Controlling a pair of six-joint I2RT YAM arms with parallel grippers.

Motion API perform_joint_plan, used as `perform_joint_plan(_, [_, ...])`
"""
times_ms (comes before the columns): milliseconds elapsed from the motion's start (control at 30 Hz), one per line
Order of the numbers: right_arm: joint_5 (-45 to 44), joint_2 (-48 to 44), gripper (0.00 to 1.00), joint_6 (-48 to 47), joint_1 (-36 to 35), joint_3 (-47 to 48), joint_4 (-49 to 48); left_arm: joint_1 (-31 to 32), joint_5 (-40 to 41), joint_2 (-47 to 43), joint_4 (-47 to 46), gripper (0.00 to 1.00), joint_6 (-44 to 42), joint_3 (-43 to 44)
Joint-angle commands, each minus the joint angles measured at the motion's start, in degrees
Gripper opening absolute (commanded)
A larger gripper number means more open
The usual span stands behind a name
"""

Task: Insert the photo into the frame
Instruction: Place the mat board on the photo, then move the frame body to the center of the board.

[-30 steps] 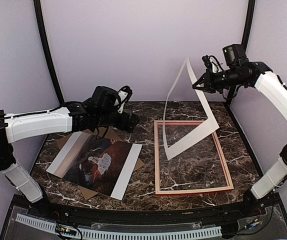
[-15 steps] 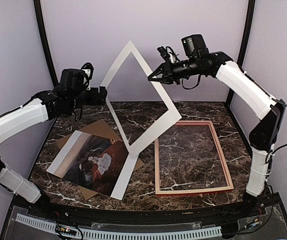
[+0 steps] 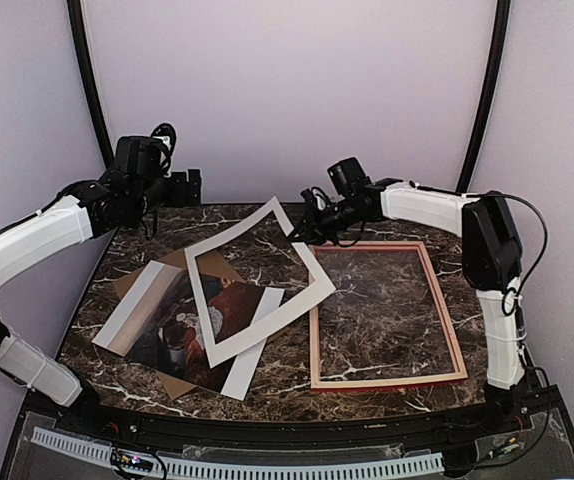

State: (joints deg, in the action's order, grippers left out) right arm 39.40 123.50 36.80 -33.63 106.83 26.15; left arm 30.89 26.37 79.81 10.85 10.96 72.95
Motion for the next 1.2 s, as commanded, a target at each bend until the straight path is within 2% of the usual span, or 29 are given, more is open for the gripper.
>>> perform_joint_plan(0, [-1.1,2.9,0.01,3.5,-3.5,-1.5,-7.1,-0.3,-0.9,0.7,0.3,0.99,-0.1,-0.1])
perform_joint_plan(133, [-3.4,5.1,0.11,3.4,-5.8,-1.3,-7.3,-0.3,-2.7,1.9,0.0,0.99,0.3,-0.3])
perform_joint_plan(300, [-6.9,5.8,0.30,-0.6,-6.1,-0.9,-2.9,-0.3,-9.4,4.3,-0.7,0.99,2.2,-0.2])
perform_joint_plan(400, [-12.6,3.1,0.48,-4.2,-4.6,-2.6,1.5,-0.2,-14.3,6.0,-2.3,0.99,4.4,-0.4])
perform_joint_plan(500, [-17.3,-2.2,0.75,-5.9,-1.6,-8.1,1.5,-0.2,-21.4,7.8,-4.8,0.99,6.8,-1.4])
perform_joint_plan(567, [-19.8,-5.9,0.85,-6.9,1.0,-12.2,1.3,0.0,-25.0,9.1,-7.4,0.99,8.1,-2.0])
perform_joint_plan(767, [-26.4,-15.7,0.88,-9.0,11.5,-24.4,-0.2,3.2,-32.1,14.3,-12.0,0.99,8.6,-1.2])
perform_joint_plan(867, [-31.3,-18.8,0.88,-9.9,15.5,-29.3,-0.3,4.7,-34.6,17.7,-12.6,0.99,7.5,2.2])
perform_joint_plan(1100, [-40.7,-21.8,0.89,-12.3,23.1,-35.6,0.7,6.0,-38.8,28.0,-7.3,0.99,2.6,12.4])
perform_joint_plan(1167, [-40.8,-21.7,0.88,-13.1,24.7,-36.6,1.1,6.1,-39.5,30.3,-5.5,0.99,1.4,15.3])
